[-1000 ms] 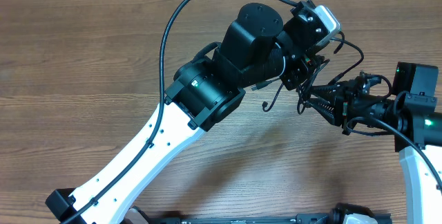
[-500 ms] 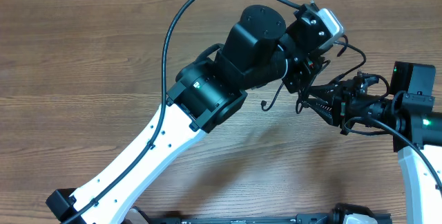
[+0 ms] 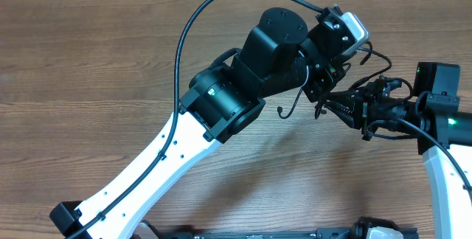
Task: Untangle cables
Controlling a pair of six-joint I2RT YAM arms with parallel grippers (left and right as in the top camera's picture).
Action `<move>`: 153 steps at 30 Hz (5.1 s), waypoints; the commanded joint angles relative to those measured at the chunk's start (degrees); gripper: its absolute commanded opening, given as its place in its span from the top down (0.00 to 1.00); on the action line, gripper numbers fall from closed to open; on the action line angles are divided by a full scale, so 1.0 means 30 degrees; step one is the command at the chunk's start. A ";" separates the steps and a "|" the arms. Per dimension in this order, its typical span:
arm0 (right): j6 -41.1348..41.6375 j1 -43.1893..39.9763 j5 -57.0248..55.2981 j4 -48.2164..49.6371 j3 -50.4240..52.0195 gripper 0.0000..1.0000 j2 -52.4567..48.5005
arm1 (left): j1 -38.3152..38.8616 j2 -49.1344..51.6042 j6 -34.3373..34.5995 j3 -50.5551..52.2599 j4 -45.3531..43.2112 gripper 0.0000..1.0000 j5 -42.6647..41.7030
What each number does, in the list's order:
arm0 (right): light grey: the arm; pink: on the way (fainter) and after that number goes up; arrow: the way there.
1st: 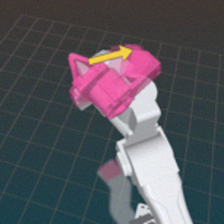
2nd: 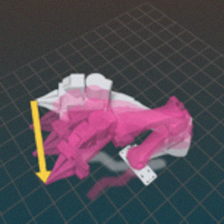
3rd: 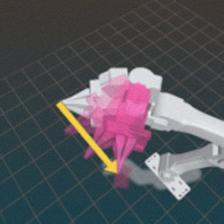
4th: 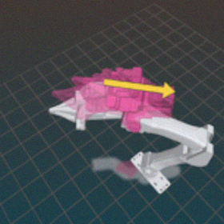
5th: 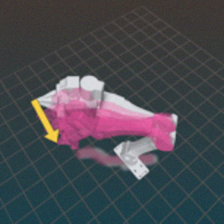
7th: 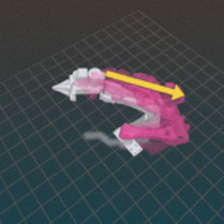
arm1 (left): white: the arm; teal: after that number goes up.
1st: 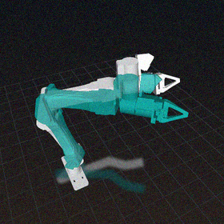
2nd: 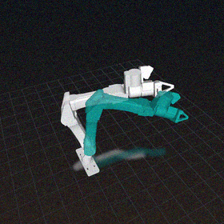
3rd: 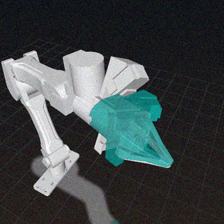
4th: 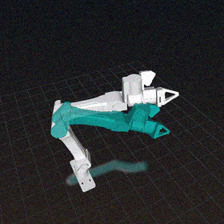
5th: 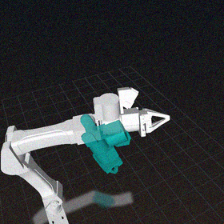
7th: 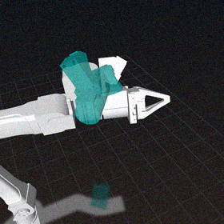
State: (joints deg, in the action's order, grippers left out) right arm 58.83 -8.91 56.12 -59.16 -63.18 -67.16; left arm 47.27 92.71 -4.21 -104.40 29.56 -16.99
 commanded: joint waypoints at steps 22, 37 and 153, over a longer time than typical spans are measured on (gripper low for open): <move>0.0109 0.0095 0.1005 0.0087 -0.0357 0.85 -0.0073 | 0.0168 -0.0036 0.0568 -0.0255 0.0131 0.96 -0.0168; 0.0576 0.0095 0.1180 -0.0459 -0.0357 0.70 -0.0073 | 0.0393 -0.0036 0.1413 -0.0255 -0.0663 0.96 0.1137; 0.4488 0.0933 0.1741 0.0634 -0.0357 0.68 -0.0073 | 0.0765 0.1086 0.3701 -0.0255 -0.4087 0.96 0.4524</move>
State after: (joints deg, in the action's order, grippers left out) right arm 71.81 -6.33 60.86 -57.54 -63.18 -67.24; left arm 49.17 96.03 4.01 -104.40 18.02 -5.15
